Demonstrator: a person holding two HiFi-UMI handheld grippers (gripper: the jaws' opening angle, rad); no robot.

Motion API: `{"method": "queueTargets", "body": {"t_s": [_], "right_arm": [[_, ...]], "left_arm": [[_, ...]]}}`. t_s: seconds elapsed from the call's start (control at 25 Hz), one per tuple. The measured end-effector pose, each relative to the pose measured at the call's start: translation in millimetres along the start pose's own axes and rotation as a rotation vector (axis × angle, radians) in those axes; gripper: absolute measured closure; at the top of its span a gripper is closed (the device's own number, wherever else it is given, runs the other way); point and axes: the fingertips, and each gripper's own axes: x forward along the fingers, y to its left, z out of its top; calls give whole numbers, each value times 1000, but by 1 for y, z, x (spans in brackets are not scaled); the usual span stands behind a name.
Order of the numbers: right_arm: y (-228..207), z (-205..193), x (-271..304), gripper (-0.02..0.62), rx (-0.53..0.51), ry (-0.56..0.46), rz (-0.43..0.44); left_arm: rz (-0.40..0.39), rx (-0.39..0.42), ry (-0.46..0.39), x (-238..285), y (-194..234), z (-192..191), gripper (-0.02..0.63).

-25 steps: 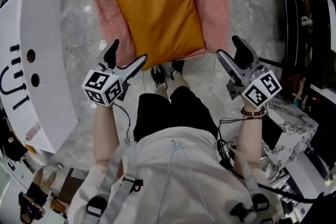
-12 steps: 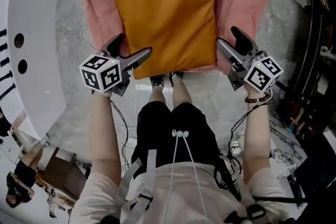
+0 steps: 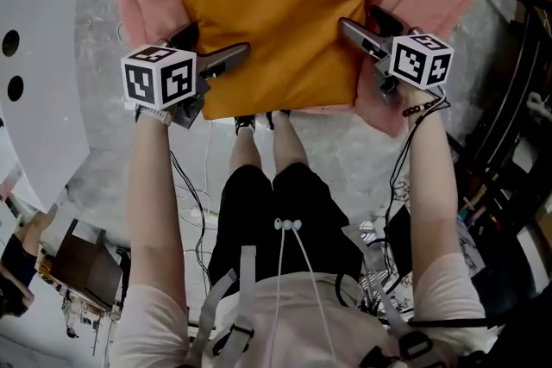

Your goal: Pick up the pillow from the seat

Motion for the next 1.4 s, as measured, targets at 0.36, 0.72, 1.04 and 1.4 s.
{"method": "queueTargets", "body": {"t_s": [0.36,0.72,1.04,1.4], "right_arm": [[-12,-14,52,190,-163,223,-51],[-23,-23,77,198,-119,225,-120],[17,-9,41,495,-100,61,-22],[93,36,-49,534,-155,-203,24]], "left_arm": [[156,102,62,51,4,3,58],[274,130,15,72,31,-6,52],[195,29,-97,53,5,8,235],[-43,67,-226,-18,-66,45,351]]}}
